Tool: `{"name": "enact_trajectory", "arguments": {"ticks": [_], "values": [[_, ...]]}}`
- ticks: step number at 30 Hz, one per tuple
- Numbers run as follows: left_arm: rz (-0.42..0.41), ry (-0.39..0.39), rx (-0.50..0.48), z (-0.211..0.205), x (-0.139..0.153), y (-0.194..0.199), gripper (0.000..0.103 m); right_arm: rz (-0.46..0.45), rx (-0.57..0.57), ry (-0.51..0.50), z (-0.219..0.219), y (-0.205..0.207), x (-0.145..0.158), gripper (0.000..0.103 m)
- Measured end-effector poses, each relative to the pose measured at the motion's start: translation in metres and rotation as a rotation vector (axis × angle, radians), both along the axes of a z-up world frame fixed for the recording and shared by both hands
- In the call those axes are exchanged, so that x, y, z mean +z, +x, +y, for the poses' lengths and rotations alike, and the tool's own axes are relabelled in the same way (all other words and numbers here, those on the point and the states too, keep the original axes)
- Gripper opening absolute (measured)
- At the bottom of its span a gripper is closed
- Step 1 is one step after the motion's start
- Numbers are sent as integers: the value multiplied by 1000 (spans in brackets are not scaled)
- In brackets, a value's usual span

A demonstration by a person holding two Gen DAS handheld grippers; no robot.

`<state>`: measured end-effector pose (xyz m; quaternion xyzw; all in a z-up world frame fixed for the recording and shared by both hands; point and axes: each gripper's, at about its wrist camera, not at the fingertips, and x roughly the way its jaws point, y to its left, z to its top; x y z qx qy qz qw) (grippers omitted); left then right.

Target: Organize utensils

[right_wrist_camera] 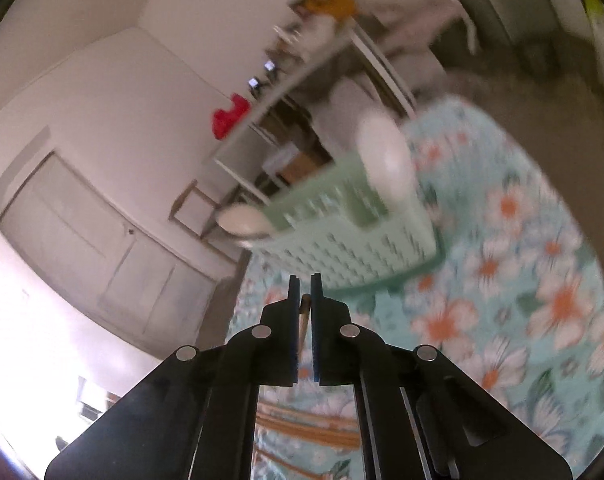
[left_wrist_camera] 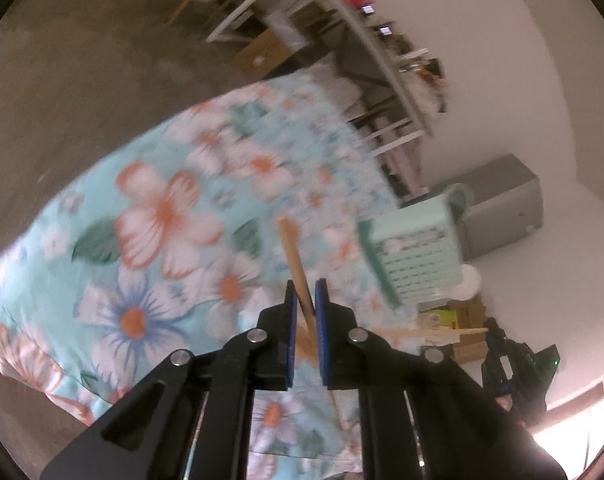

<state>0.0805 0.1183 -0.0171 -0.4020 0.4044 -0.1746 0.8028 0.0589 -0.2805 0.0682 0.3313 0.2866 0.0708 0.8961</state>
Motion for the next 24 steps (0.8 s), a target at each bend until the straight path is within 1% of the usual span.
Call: {"name": "enact_trajectory", "arguments": {"ticks": [1, 4, 8, 11, 12, 17, 19, 21, 24], "values": [[-33, 0, -12, 0, 10, 0, 6, -20, -6, -24, 7, 4, 7, 3], [-114, 17, -49, -5, 40, 3, 5, -83, -13, -75, 4, -7, 26, 3], [-190, 34, -110, -18, 73, 15, 5, -146, -35, -144, 1, -16, 41, 3], [-238, 37, -153, -29, 100, 29, 5, -184, -54, -176, -4, -29, 50, 3], [-266, 35, -163, -33, 110, 34, 5, -193, -59, -179, -6, -31, 50, 3], [-456, 10, -185, -60, 172, 61, 5, -236, -110, -206, -20, -39, 56, 3], [-548, 32, -171, -78, 199, 74, 5, -239, -120, -205, -25, -41, 57, 3], [-605, 43, -163, -93, 215, 86, 5, -240, -128, -202, -30, -44, 57, 3], [-683, 88, -150, -125, 231, 107, 5, -238, -134, -190, -35, -47, 57, 3]]}}
